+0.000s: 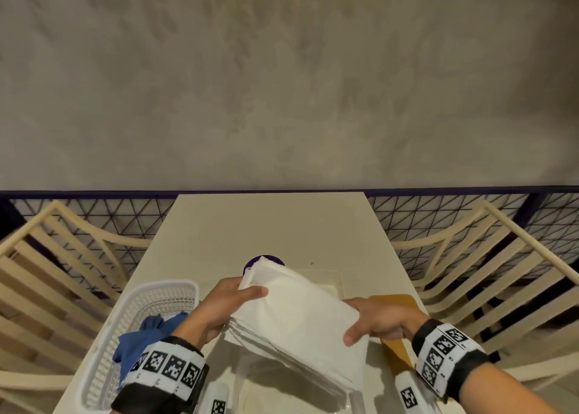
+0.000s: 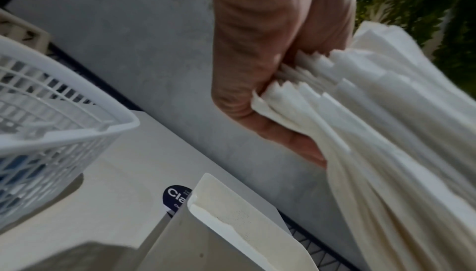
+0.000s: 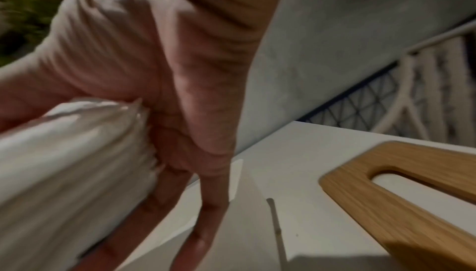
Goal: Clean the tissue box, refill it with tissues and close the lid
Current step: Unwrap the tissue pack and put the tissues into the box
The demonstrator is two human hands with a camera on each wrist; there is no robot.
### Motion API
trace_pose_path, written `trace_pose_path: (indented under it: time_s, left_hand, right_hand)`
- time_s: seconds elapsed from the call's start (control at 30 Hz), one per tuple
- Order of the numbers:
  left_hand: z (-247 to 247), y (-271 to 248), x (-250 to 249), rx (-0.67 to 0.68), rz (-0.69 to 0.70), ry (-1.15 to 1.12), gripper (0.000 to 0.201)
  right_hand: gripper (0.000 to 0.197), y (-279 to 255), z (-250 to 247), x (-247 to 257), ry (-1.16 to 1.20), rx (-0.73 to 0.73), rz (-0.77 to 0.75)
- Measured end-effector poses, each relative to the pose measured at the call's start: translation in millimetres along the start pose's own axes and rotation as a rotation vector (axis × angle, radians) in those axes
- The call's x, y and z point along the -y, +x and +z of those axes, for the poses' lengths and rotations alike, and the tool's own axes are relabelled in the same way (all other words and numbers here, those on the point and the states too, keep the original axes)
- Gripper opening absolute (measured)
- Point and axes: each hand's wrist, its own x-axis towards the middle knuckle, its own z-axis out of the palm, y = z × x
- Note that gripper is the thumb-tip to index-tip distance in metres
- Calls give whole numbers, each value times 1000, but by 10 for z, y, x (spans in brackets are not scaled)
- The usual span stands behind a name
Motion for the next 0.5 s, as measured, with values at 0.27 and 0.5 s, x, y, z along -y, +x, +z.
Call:
trace_pose_path:
  time_s: [0.27,0.5]
  left_hand:
    - [-33,415,-215,-80,-54,-175,14]
    - [-153,1076,-50,-246,-183,24,56]
  right_hand:
    - [30,139,-270,162,654,-399,-236]
    - [25,591,-466,348,404,-792,-29]
